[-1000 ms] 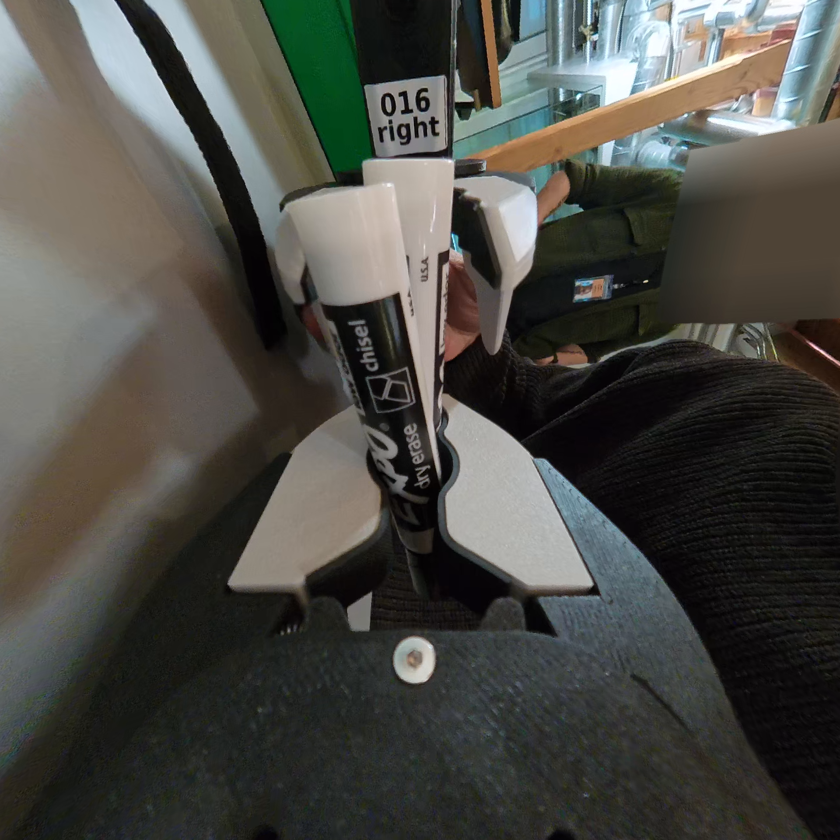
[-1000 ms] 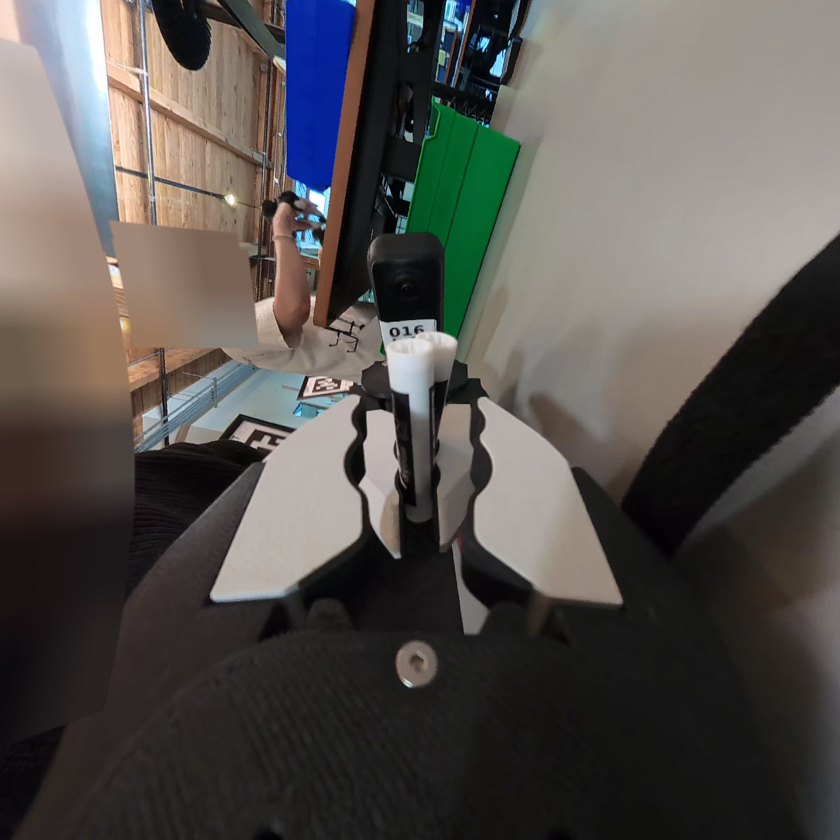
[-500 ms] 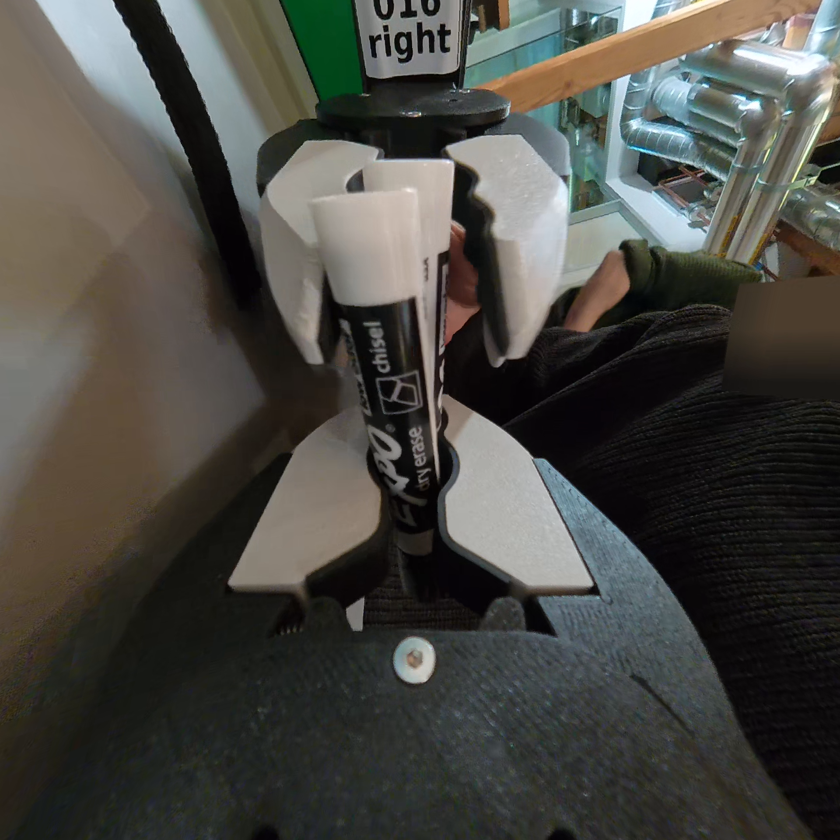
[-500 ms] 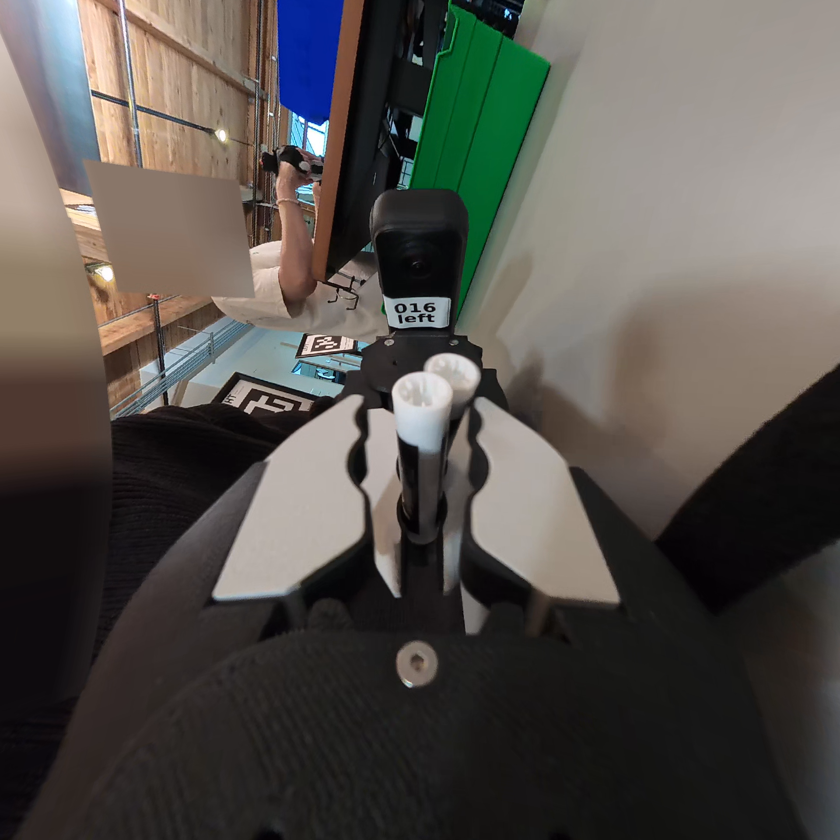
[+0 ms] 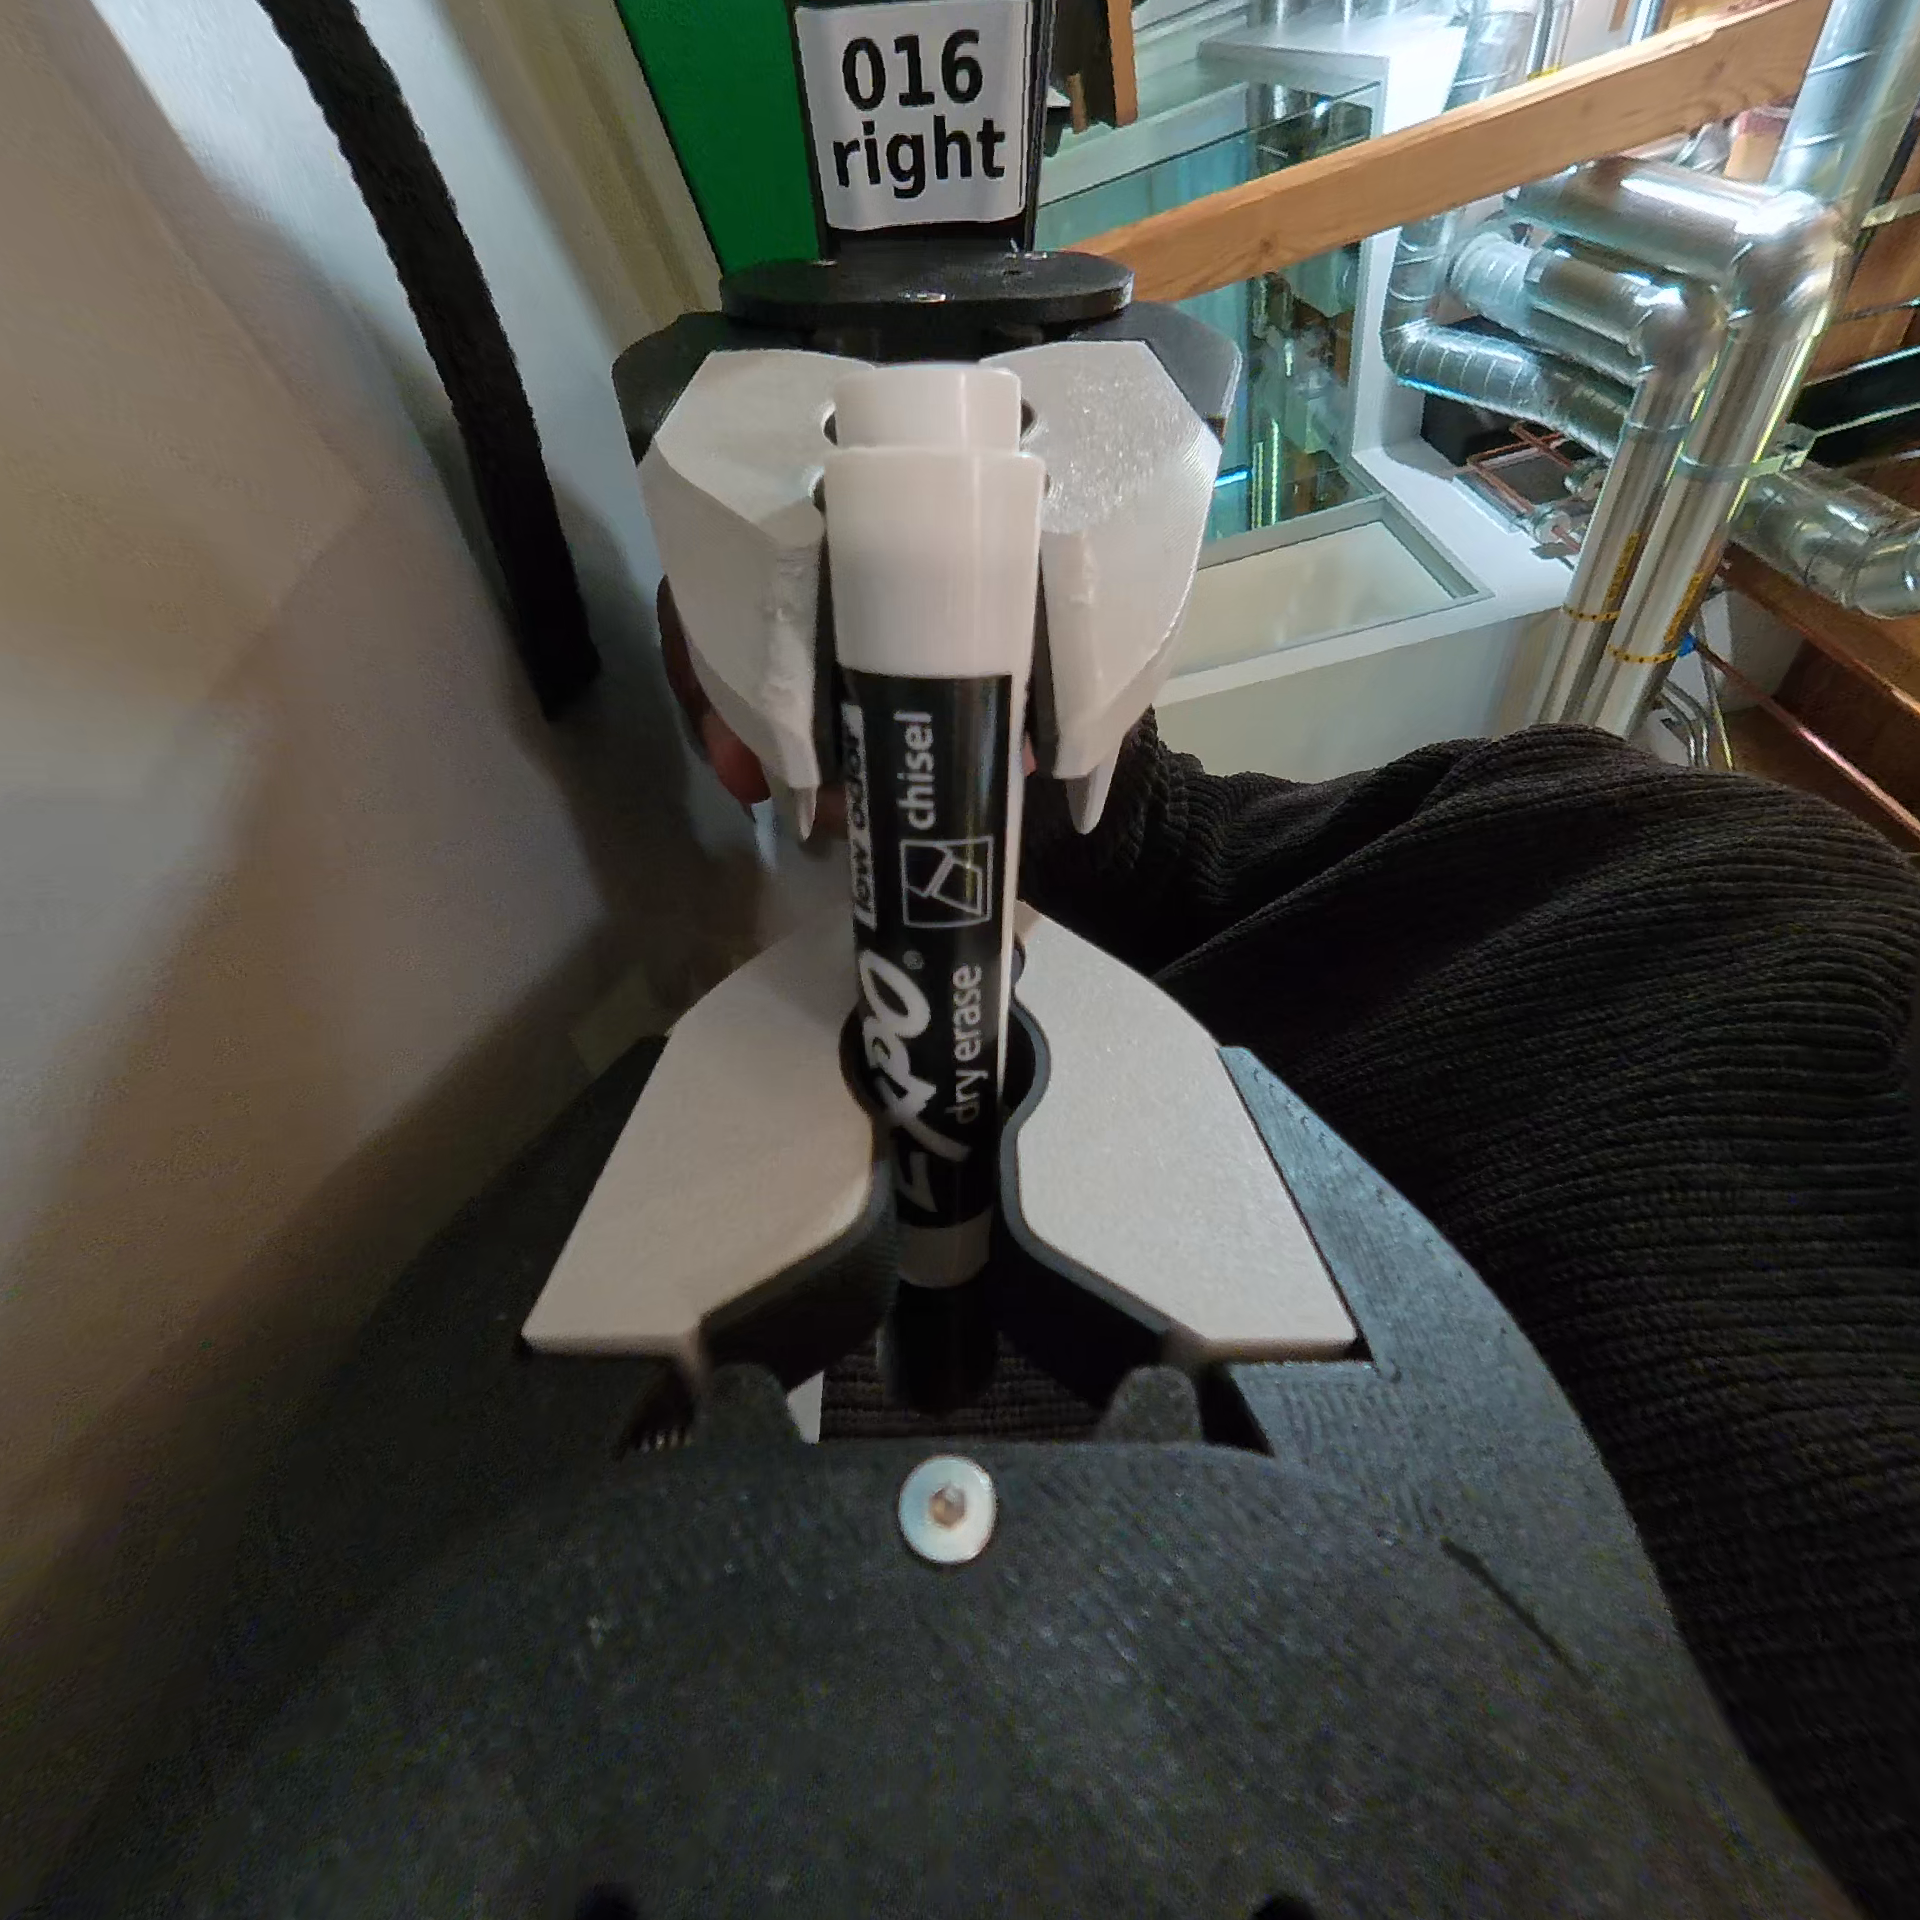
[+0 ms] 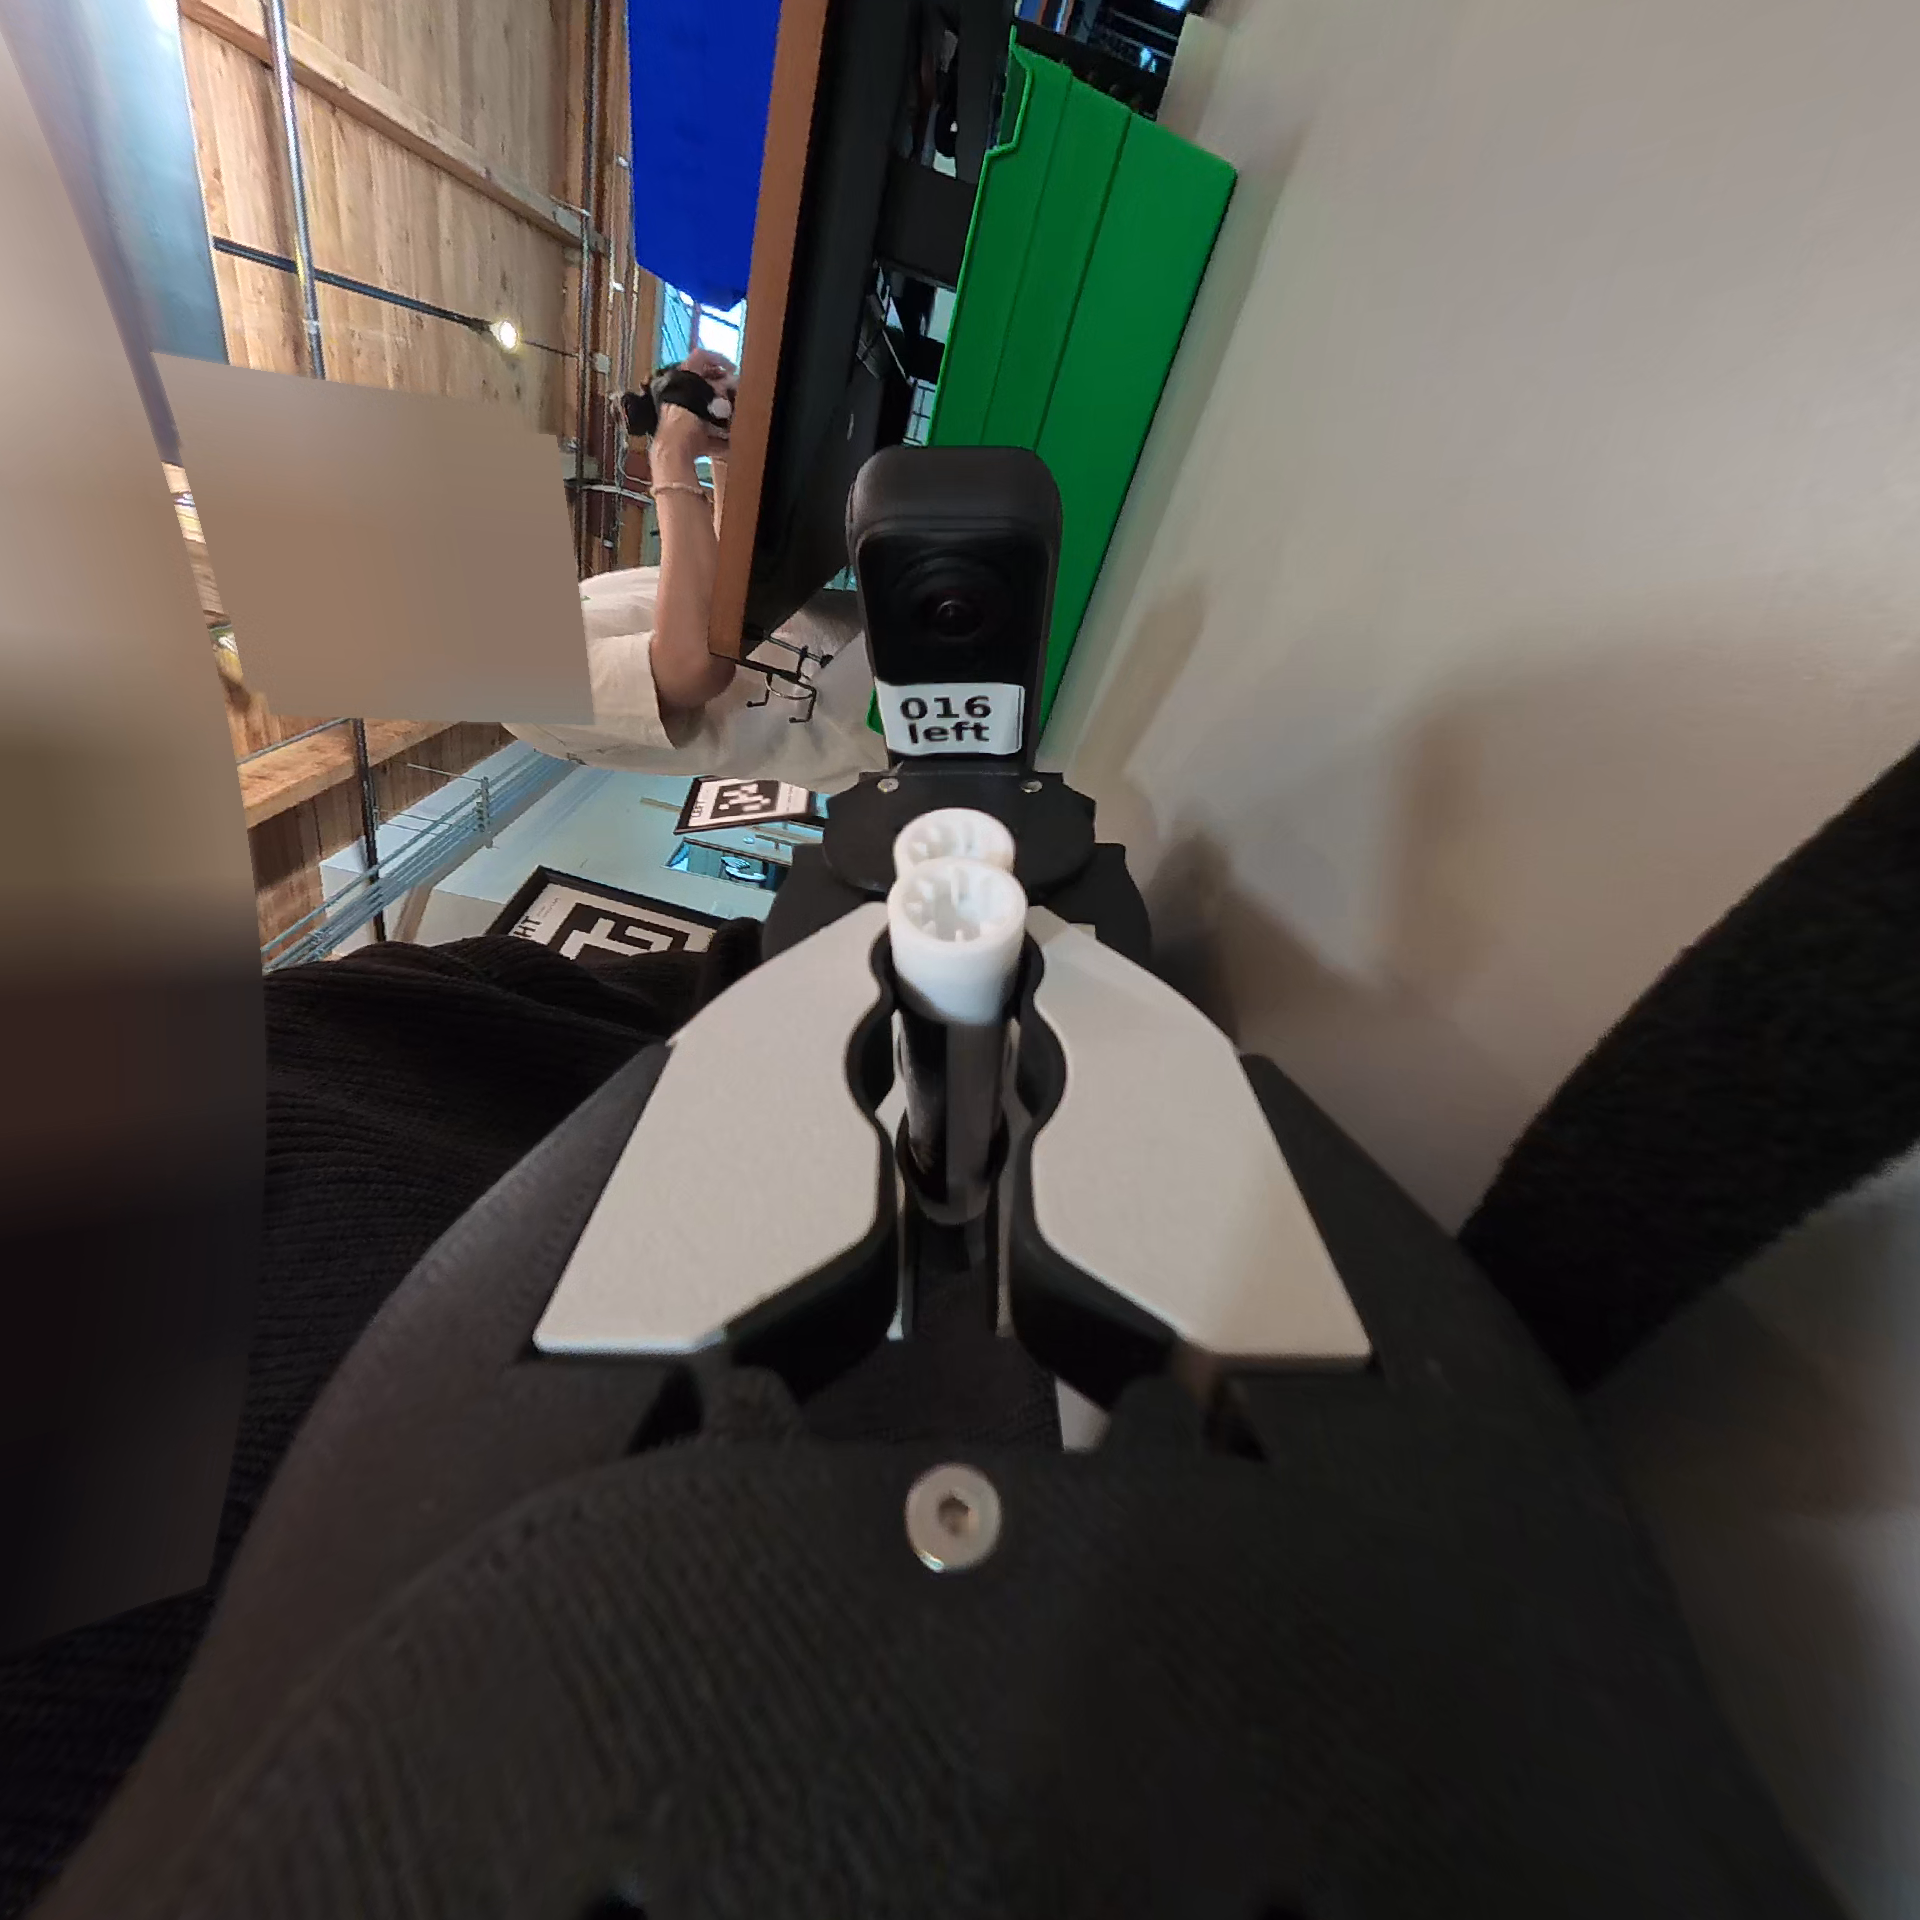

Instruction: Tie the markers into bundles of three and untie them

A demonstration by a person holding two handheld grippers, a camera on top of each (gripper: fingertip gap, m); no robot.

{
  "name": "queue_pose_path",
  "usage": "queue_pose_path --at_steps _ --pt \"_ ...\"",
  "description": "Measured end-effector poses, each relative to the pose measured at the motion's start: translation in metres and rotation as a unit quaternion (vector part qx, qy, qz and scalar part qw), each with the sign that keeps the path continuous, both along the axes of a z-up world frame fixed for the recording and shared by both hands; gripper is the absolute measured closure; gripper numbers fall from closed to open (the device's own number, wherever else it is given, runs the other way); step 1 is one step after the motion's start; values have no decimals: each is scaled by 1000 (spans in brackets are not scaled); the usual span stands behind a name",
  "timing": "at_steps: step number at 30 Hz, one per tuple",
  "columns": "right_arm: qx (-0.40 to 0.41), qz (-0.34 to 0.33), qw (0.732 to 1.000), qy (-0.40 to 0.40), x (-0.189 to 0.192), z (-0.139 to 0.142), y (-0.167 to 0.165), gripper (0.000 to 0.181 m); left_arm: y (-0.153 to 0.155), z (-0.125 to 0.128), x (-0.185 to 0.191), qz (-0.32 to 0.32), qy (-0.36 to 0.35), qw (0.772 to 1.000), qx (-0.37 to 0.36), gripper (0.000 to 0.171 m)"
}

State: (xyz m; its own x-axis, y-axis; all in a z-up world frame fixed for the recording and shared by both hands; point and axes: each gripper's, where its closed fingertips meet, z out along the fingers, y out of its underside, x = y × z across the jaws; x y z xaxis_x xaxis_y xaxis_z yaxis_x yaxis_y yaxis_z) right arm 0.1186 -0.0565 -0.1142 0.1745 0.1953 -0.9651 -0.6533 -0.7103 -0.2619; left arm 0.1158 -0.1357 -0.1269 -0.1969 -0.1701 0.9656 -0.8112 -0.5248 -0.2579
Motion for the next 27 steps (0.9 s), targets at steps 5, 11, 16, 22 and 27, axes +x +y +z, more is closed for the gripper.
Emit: queue_pose_path --at_steps 5,11,16,22,27 --pt "6 -12 1000 -3 6 2 1 158 -3 -2 -2 -7 1 1000 10 157" --pt "10 -8 1000 -14 8 1 0 162 -4 -2 -3 -12 0 1000 11 158" --pt "12 -15 1000 -12 11 2 0 162 -4 -2 -3 -12 1 1000 8 158" --pt "14 -20 1000 -11 14 3 0 162 -5 -2 -3 -13 1 1000 8 158" --pt "12 -25 1000 -8 17 2 0 162 -3 -3 -2 -10 6 1000 7 158"
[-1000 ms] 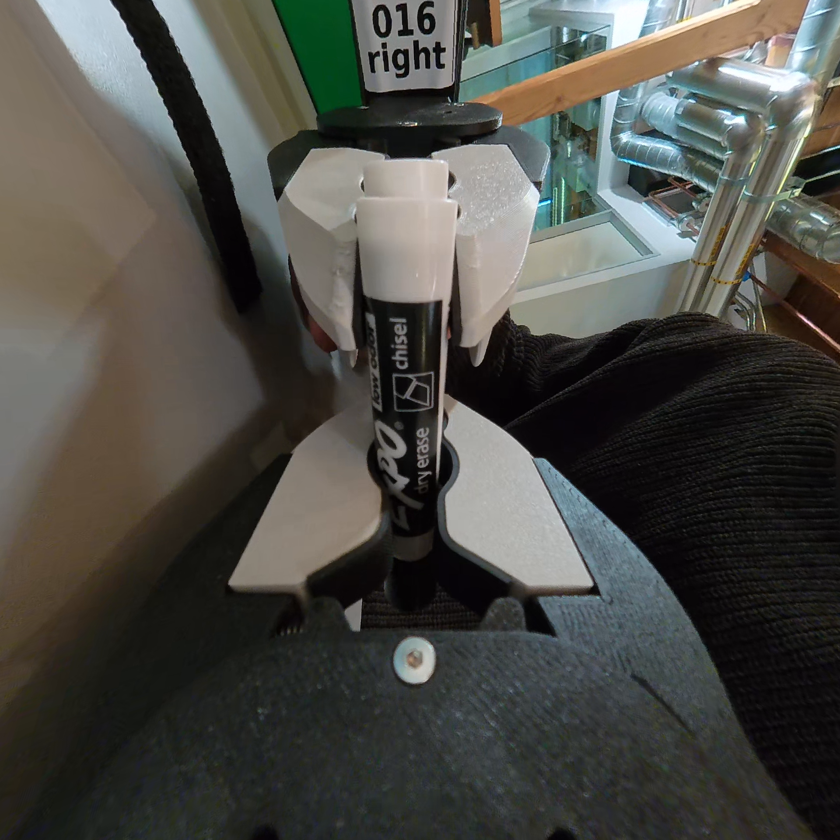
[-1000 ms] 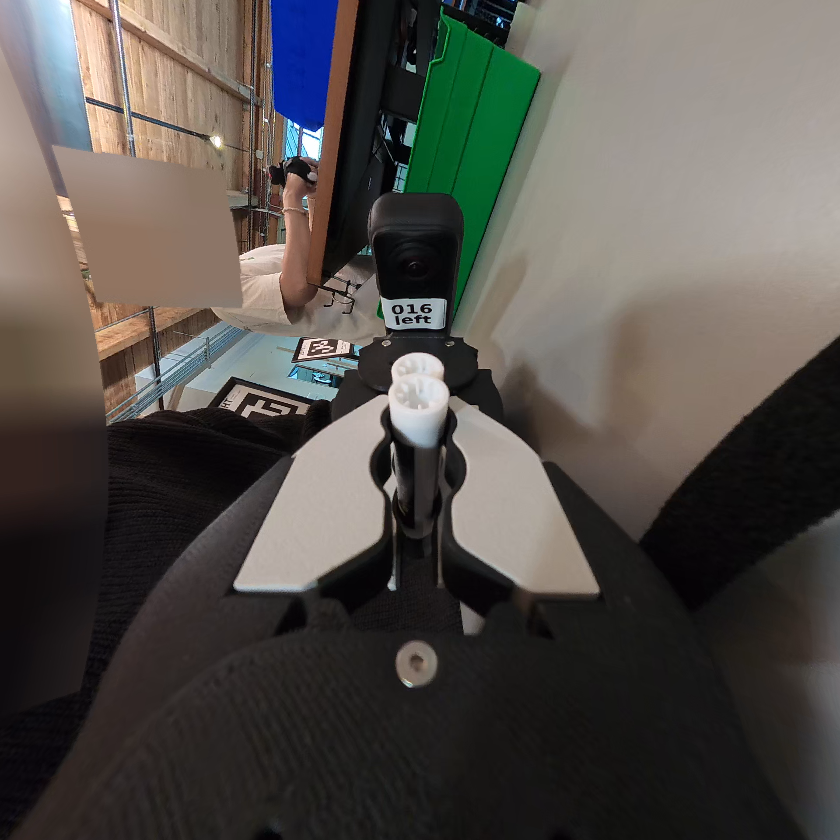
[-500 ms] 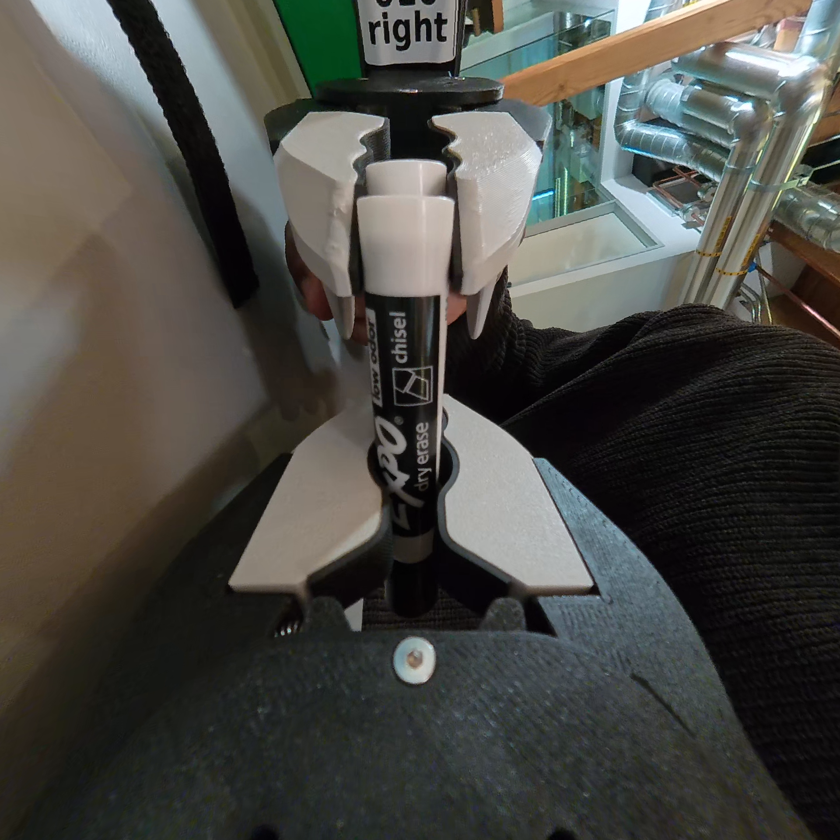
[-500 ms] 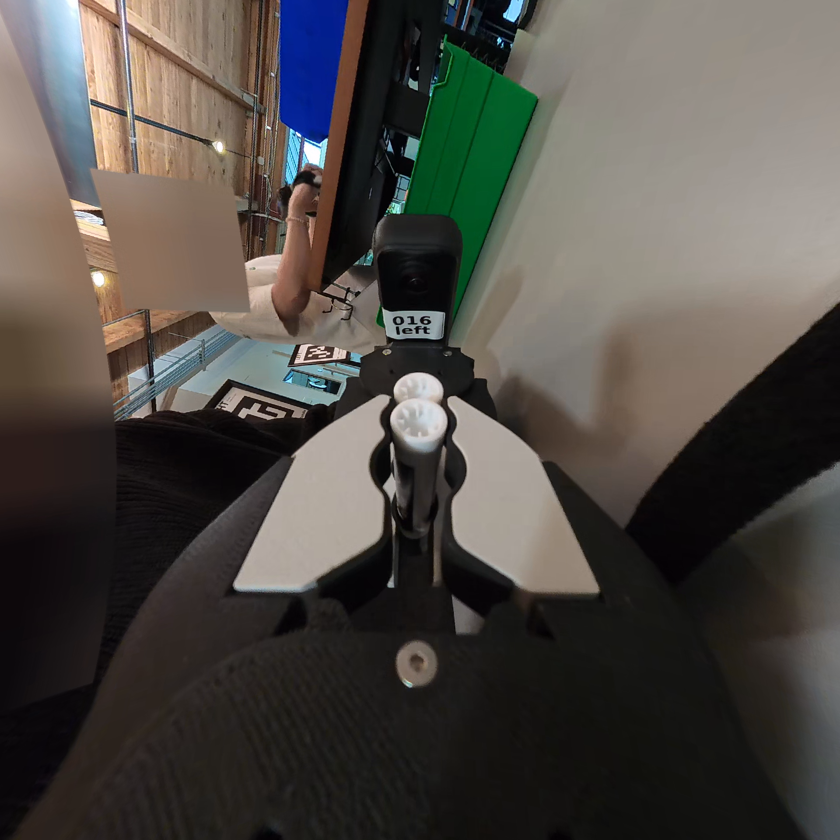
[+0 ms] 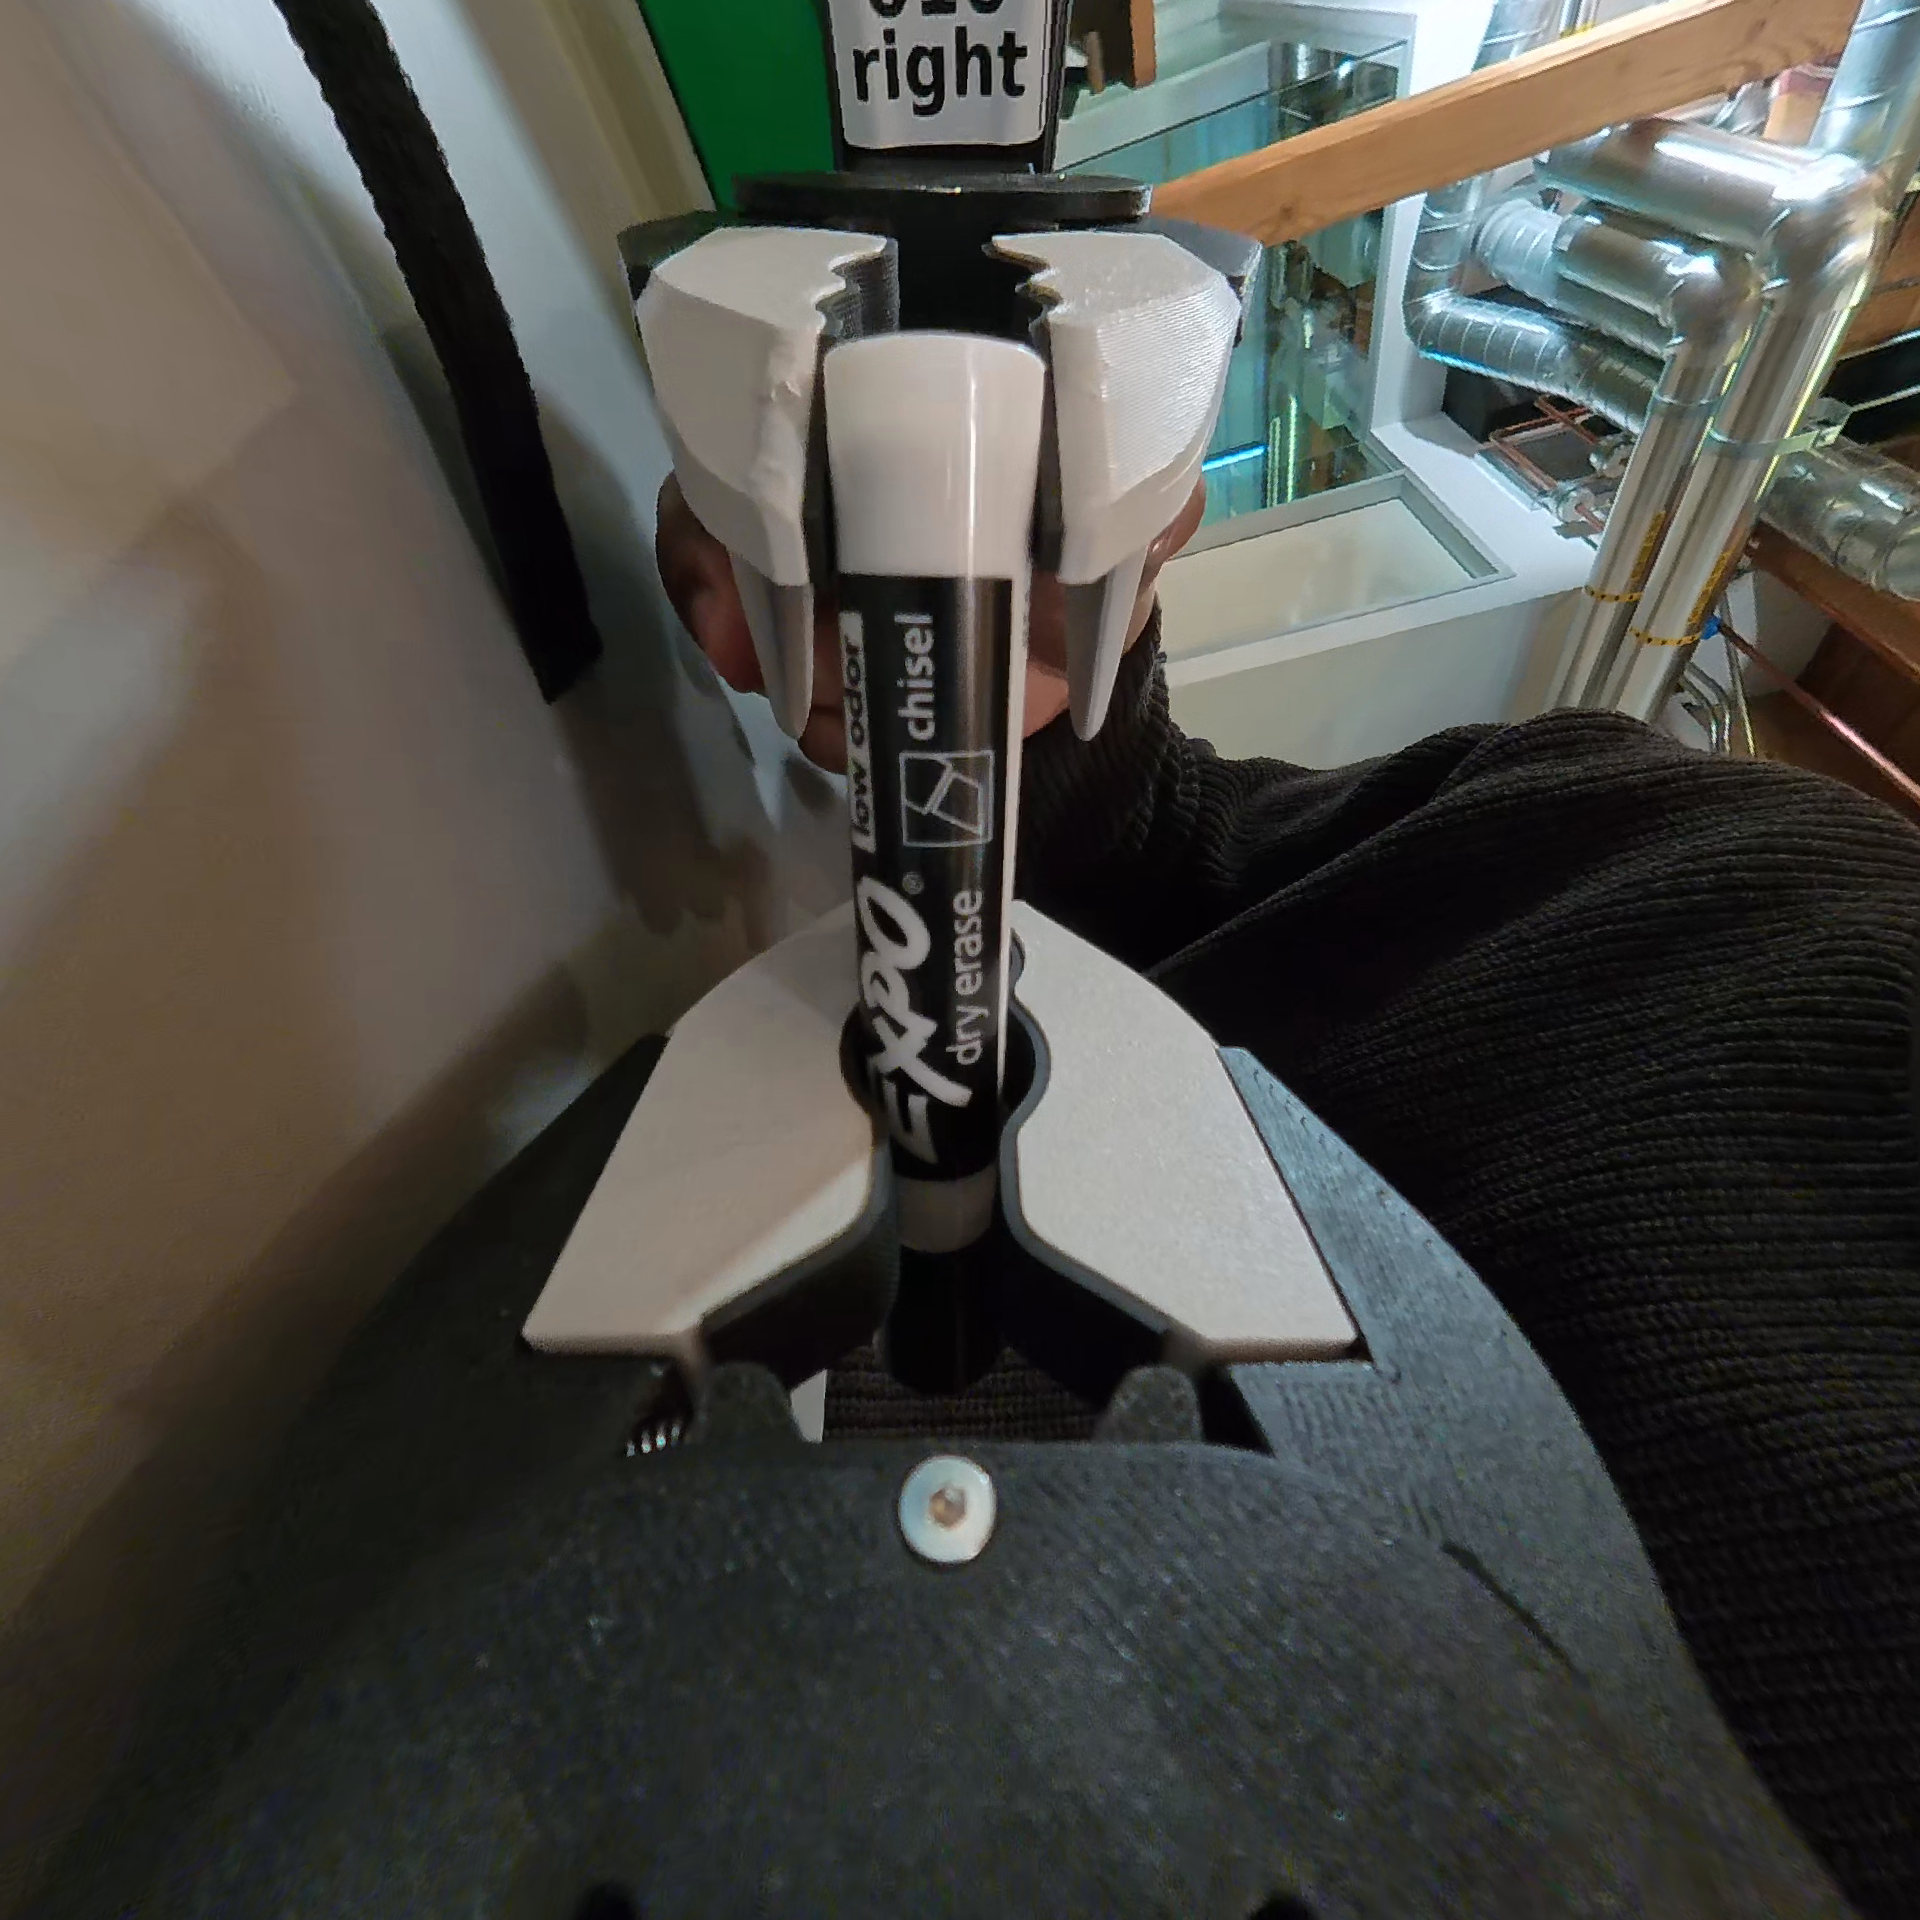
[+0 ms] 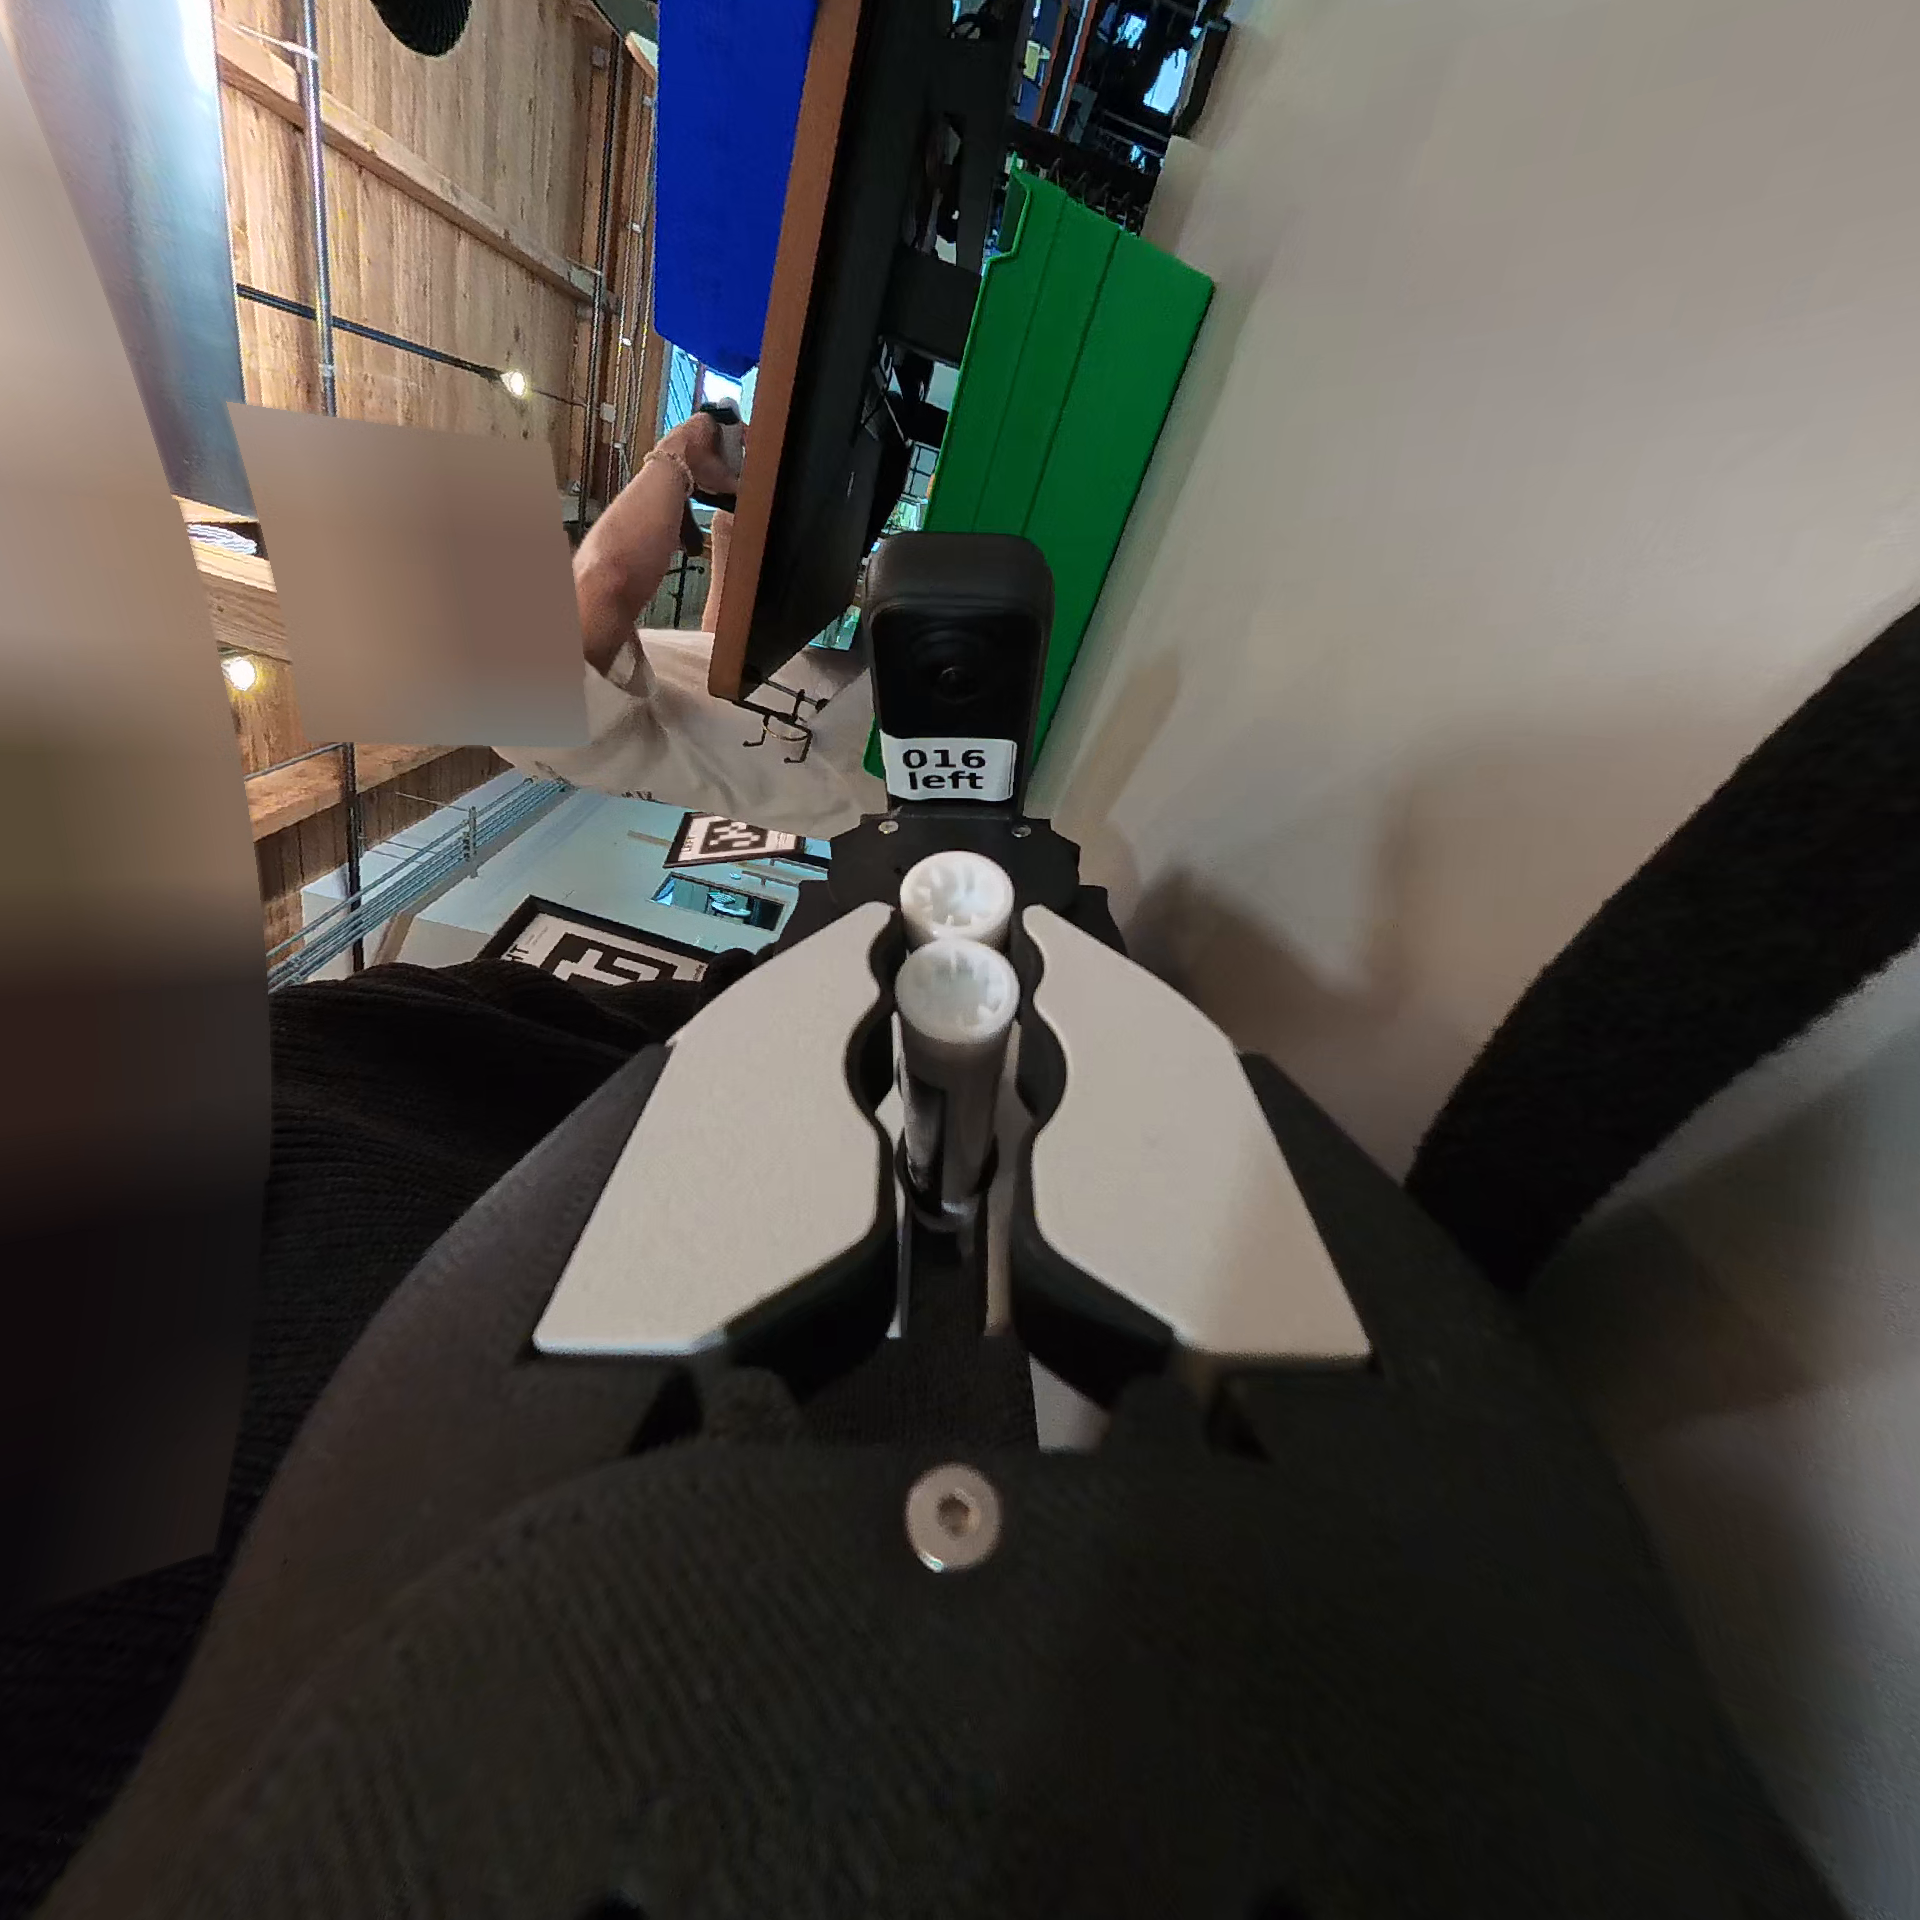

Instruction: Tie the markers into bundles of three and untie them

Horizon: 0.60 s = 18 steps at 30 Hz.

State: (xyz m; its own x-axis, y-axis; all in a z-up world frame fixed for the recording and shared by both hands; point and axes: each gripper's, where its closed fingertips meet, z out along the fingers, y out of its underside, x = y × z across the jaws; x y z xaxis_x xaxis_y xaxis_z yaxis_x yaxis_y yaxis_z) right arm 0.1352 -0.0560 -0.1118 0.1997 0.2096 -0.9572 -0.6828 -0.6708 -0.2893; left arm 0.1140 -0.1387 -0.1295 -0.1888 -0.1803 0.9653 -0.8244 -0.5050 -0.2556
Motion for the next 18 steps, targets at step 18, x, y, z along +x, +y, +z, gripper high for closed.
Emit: queue_pose_path --at_steps 18 --pt "20 0 1000 19 3 7 1 143 4 3 1 4 -22 1000 21 158"
